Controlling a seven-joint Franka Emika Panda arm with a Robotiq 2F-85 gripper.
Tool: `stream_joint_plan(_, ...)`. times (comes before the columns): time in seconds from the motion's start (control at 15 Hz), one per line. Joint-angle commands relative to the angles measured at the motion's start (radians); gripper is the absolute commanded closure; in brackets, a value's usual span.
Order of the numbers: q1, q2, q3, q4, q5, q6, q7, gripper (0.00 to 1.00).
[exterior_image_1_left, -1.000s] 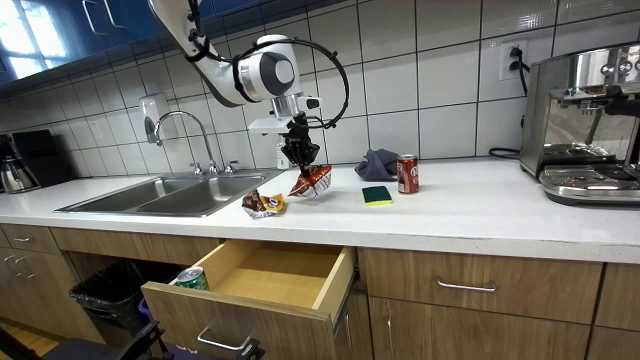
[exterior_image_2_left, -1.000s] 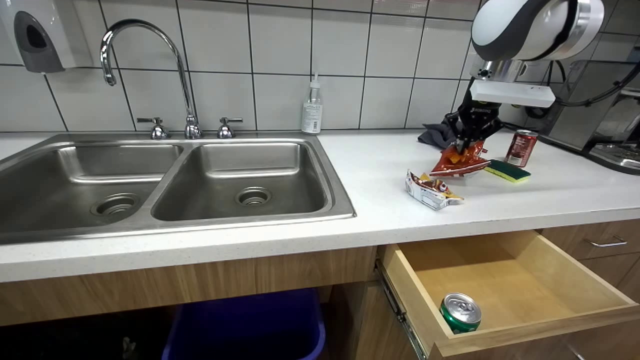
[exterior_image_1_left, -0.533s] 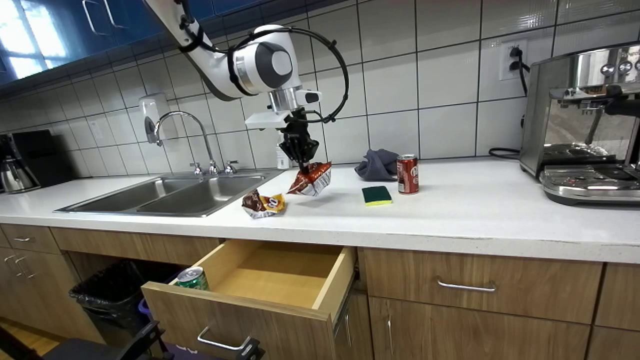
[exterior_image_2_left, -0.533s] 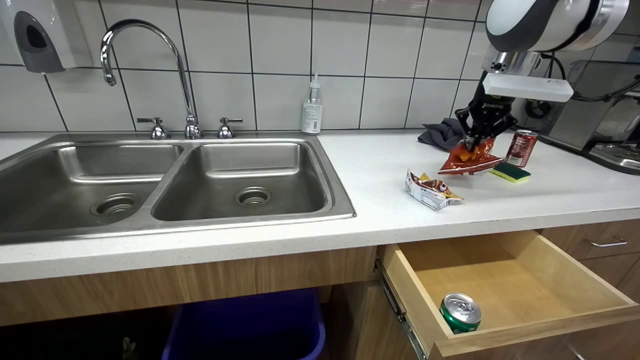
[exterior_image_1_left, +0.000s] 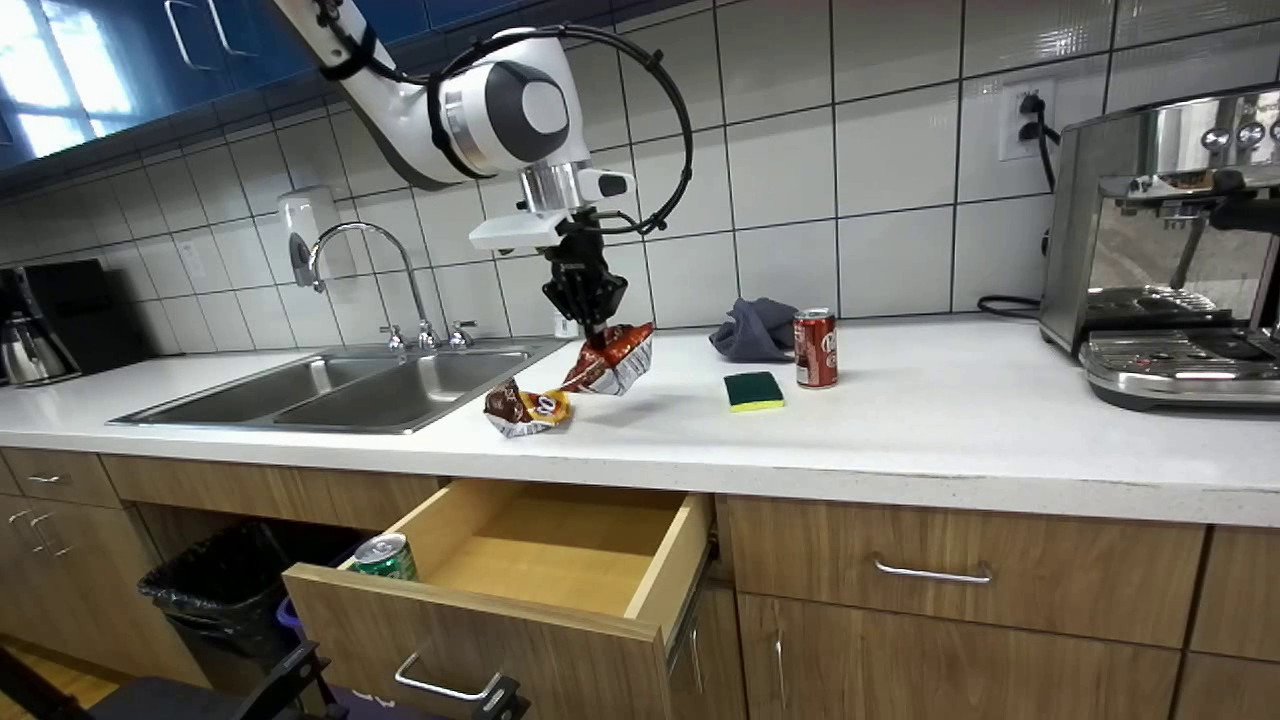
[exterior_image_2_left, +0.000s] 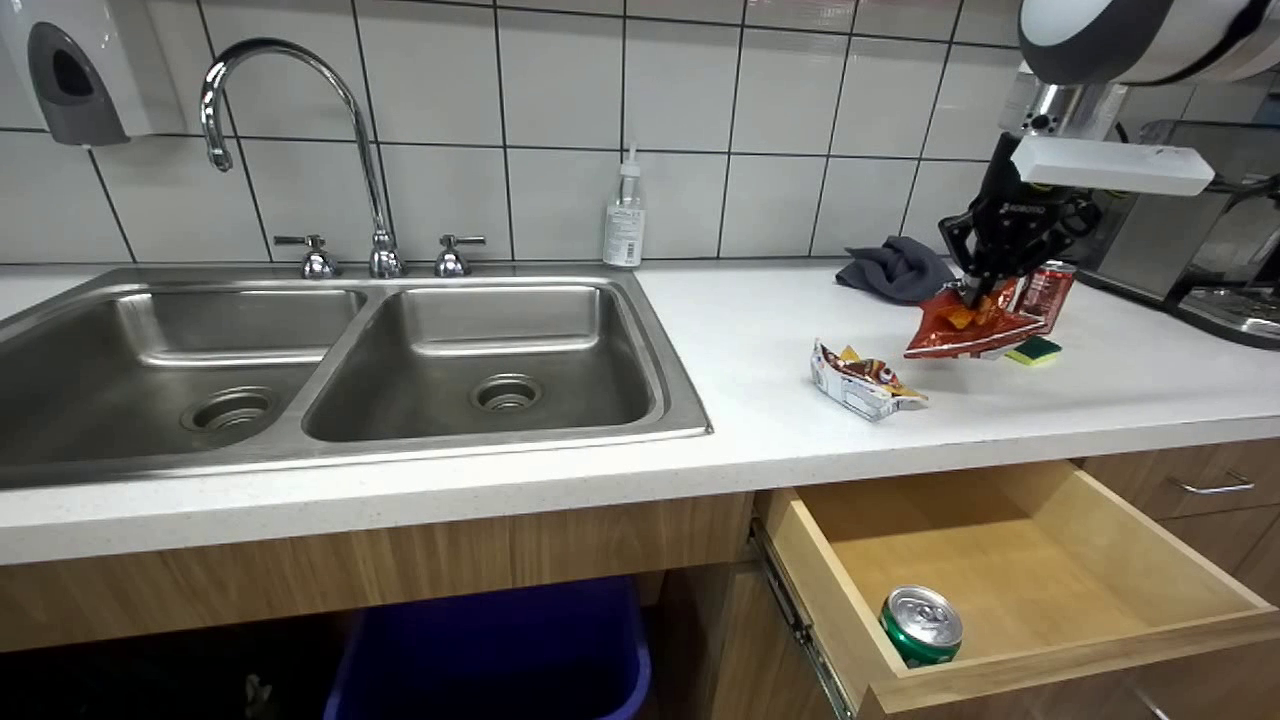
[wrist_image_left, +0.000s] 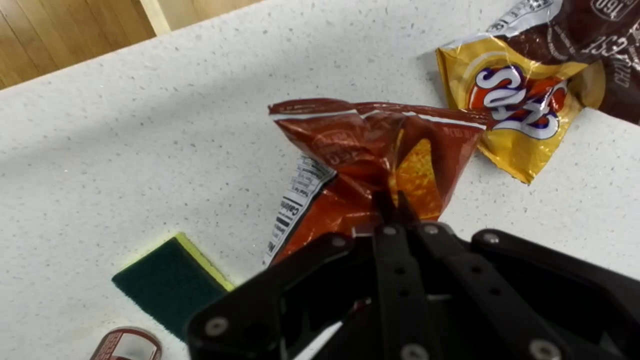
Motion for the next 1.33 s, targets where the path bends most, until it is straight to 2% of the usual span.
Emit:
stream_joint_plan(0.0, -0.022, -0.114, 0.003, -0.116, -0.015, 0.003, -0.065, 1.0)
stream_joint_plan(0.73, -0.044, -0.258, 0.0, -0.319, -0.097, -0.006, -0.133, 1.0)
stream_joint_plan(1.27, -0.04, -0.257, 0.008, -0.404, -0.193, -0.01, -0.131, 1.0)
